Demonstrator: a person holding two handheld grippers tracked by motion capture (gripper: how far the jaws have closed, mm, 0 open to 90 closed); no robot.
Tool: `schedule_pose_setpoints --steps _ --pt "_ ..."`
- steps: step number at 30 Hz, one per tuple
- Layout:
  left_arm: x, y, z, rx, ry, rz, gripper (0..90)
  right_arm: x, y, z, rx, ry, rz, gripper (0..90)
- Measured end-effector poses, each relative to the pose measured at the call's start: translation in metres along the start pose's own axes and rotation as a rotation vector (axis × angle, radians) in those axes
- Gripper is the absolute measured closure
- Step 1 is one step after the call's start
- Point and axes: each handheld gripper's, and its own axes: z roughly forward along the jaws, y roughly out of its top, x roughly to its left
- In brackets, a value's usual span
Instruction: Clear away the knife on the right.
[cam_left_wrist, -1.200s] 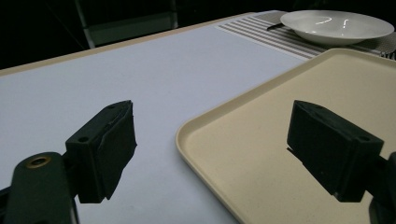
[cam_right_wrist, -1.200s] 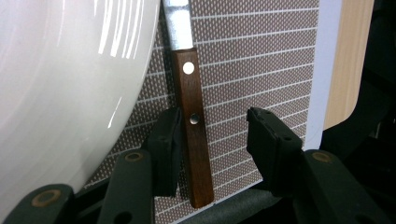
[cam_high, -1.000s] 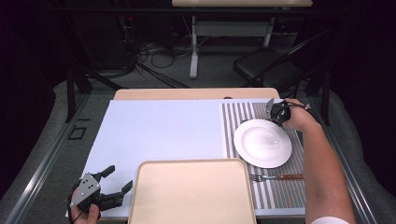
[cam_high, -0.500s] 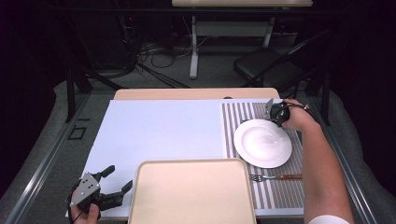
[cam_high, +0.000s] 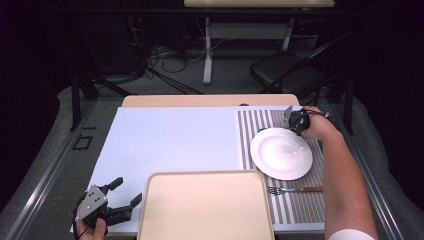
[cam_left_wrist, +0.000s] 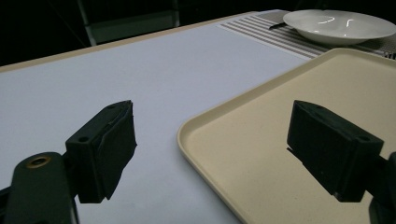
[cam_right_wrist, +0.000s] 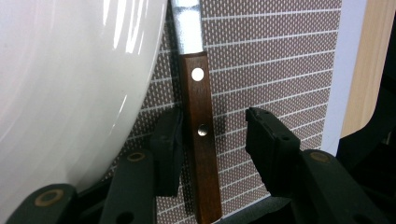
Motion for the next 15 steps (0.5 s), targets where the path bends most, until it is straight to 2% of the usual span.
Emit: schedule_pose_setpoints --steps 10,11,15 --pt "0.0000 -0.0002 0.0006 0.007 -0.002 -0.001 15.7 0.0002 -0.0002 0.0003 -0.006 -0.001 0.003 59.0" --pt "0.0000 -0.0002 0.0005 0.007 -0.001 -0.001 15.7 -0.0006 0.0003 0.0005 -0.005 0.000 -0.010 60.6" --pt "-0.0001 -0.0002 0.0004 0.002 0.002 -0.001 15.7 0.0001 0.0014 0.0004 0.006 0.014 -0.013 63.9"
